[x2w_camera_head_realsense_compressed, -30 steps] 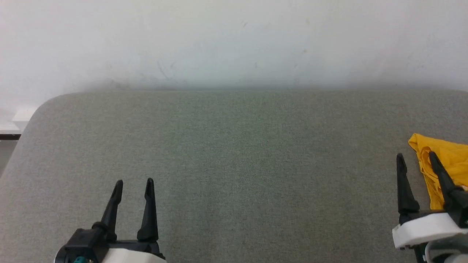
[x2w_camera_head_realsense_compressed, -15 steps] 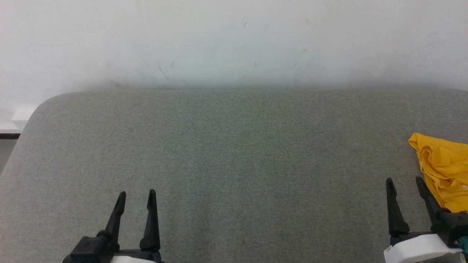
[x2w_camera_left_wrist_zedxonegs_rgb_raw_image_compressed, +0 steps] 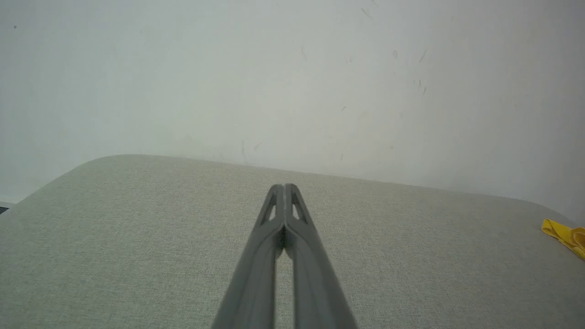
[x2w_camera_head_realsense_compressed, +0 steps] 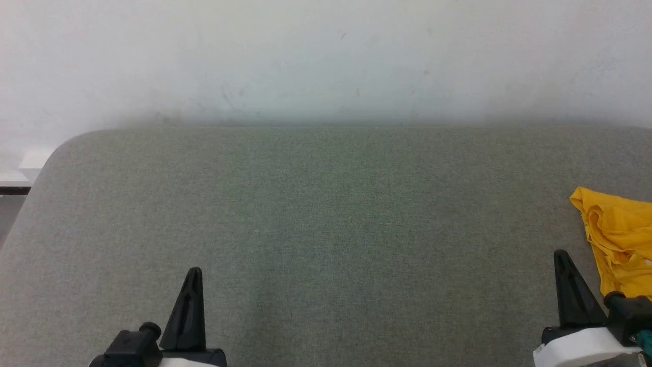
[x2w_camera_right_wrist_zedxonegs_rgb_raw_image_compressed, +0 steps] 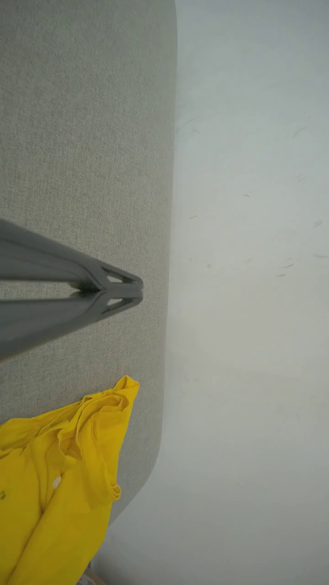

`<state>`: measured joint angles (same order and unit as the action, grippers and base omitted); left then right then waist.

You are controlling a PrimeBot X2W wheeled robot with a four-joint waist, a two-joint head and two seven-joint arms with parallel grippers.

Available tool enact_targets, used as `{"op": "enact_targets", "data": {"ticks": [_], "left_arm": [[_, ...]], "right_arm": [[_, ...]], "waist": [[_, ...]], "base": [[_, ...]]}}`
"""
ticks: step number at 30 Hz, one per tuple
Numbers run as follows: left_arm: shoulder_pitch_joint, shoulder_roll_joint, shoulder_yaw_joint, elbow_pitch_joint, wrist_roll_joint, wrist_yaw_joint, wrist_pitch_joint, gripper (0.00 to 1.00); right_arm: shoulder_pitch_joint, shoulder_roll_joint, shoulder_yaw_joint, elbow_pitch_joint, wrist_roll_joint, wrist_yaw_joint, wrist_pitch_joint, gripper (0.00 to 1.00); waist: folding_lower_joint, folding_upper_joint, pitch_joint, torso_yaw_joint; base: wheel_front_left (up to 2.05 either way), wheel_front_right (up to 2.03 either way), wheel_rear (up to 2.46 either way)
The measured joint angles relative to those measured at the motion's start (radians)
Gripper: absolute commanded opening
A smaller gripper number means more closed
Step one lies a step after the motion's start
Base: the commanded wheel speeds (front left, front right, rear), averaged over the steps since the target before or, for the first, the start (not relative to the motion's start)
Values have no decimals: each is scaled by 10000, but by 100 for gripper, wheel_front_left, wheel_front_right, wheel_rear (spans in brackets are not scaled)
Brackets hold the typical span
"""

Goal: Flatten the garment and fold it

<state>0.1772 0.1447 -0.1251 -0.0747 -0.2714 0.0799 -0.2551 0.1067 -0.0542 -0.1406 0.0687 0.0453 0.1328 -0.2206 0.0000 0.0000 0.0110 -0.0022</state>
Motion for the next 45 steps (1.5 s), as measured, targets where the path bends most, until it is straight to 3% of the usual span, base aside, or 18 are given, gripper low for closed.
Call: {"op": "enact_targets", "data": {"ticks": [45], "left_arm": [[-466,-297,407,240,901,-251,892,0]], "right_arm": [[-231,0,483,-211,-109,0,784,0]], "waist": [[0,0,-40,8]], "base": [[0,0,0]]}}
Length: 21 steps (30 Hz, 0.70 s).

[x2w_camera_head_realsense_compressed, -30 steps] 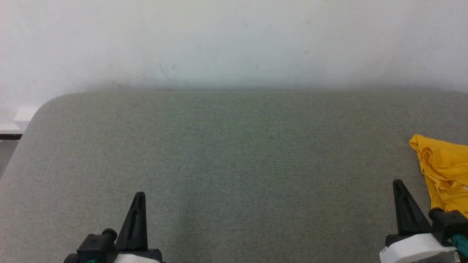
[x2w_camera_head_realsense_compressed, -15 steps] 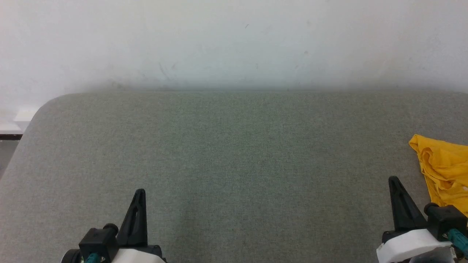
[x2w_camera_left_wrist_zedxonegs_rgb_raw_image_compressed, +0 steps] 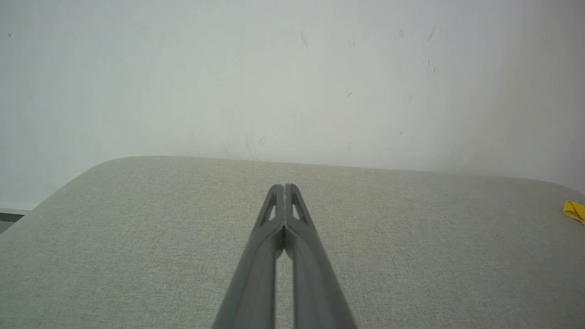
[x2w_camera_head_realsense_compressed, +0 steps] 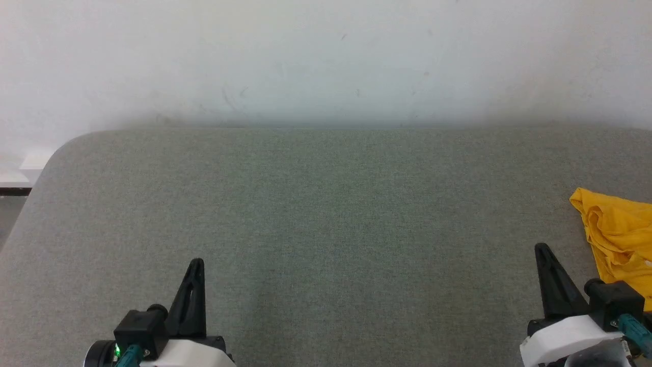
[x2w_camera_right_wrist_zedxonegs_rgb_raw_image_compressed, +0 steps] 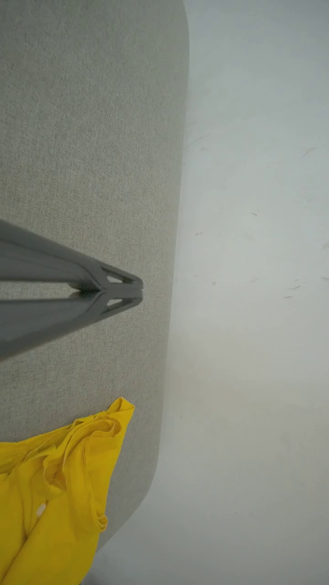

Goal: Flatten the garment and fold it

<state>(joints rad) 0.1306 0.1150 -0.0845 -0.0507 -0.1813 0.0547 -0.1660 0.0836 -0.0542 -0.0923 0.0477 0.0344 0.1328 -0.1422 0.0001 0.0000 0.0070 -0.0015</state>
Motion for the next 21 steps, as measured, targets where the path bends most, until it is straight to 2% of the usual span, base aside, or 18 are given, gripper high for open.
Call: {"op": "enact_targets", "data": {"ticks": [21], "left_arm": [[-319,-171,201,109,405,-100,439,0]], "right_arm": [[-188,0,249,-88,-77,0,362,0]], "waist": [[0,0,-18,4]], "base": [[0,0,0]]}}
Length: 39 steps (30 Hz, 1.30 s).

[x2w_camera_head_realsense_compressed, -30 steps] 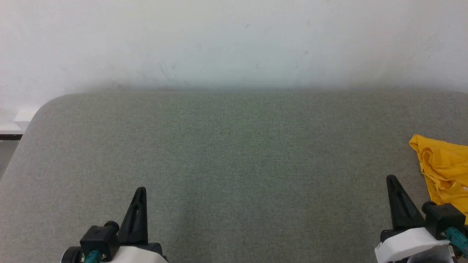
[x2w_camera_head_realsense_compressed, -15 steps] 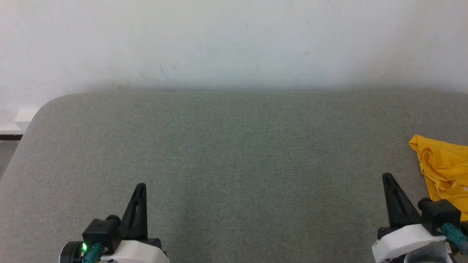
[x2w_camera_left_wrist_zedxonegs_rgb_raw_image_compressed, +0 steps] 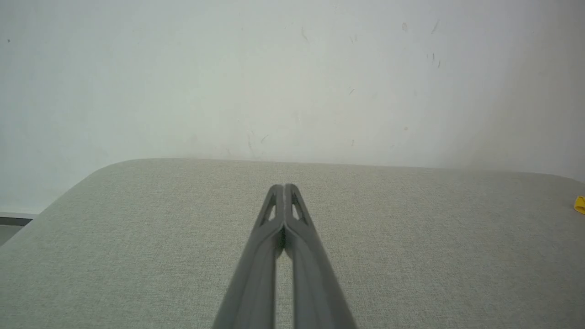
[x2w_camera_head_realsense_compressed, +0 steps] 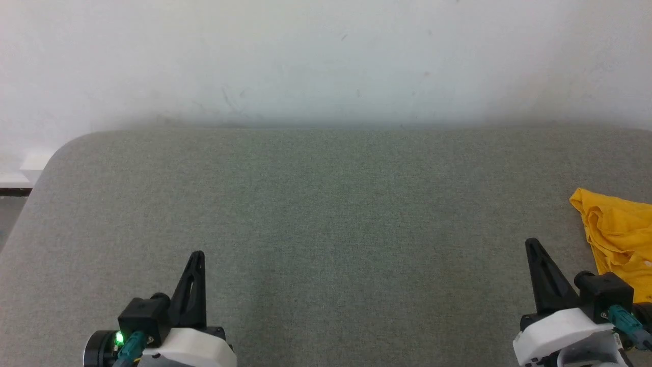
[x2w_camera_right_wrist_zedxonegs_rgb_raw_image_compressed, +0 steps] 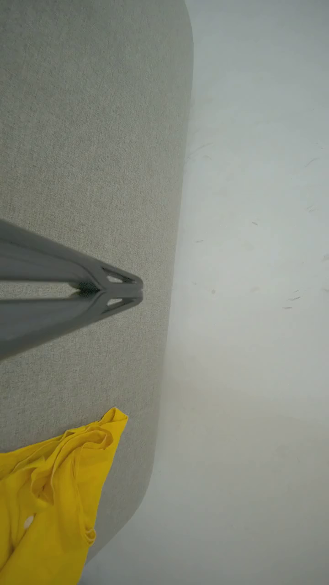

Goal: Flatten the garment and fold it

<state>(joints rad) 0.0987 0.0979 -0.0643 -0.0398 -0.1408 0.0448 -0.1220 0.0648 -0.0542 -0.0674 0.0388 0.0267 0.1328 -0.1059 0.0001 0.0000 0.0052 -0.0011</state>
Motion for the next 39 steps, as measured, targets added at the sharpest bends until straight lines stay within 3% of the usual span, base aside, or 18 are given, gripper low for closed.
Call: {"op": "enact_targets", "data": {"ticks": [39], "left_arm": [[-461,-288,374,240,871,-265,780,0]], "right_arm": [[-262,2,408,-219,-88,0,642,0]], "waist": [[-1,0,-34,7]], "base": [[0,0,0]]}}
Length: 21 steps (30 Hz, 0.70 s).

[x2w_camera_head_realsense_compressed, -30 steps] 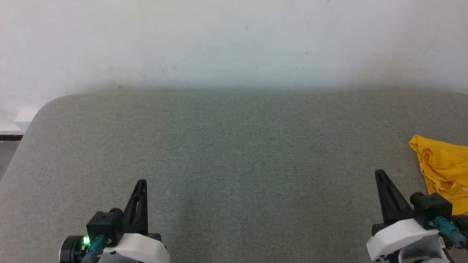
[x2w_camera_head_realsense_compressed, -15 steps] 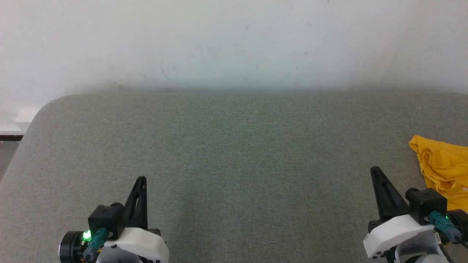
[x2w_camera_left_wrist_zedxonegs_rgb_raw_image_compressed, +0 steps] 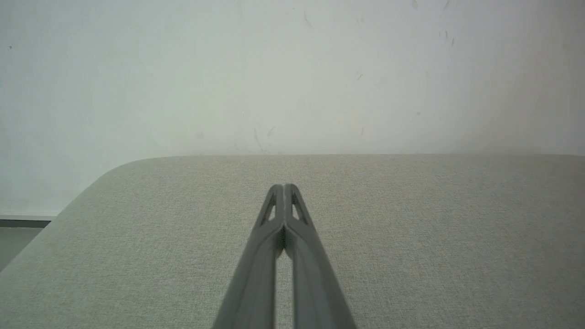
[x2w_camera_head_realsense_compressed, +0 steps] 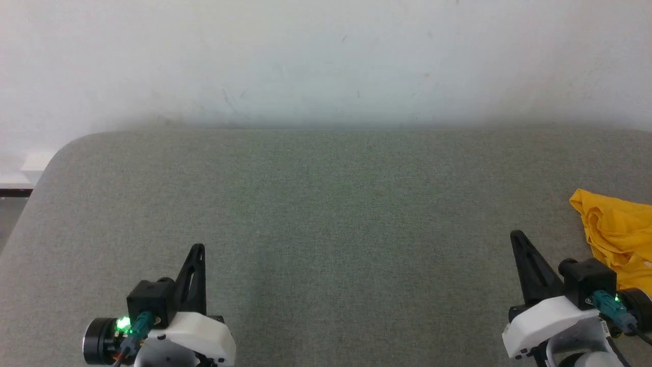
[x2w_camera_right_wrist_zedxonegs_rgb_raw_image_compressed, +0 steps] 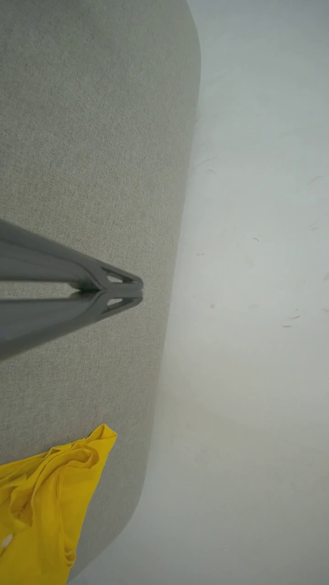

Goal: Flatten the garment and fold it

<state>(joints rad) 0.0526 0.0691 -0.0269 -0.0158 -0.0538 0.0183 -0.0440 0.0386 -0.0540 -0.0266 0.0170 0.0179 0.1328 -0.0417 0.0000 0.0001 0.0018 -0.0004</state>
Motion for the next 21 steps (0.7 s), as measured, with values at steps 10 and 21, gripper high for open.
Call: {"op": "enact_targets", "data": {"ticks": [10,21], "left_arm": [[-203,-54,109,48,203,-61,186,0],[-360,-134,221,121,428,-104,412,0]], "right_arm": [[-141,2,104,-52,-17,0,186,0],[-207,4,251,-109,-102,0,407,0]], "waist": [[0,0,-9,2],[0,0,-18,4]], "base": [[0,0,0],[0,0,0]]}}
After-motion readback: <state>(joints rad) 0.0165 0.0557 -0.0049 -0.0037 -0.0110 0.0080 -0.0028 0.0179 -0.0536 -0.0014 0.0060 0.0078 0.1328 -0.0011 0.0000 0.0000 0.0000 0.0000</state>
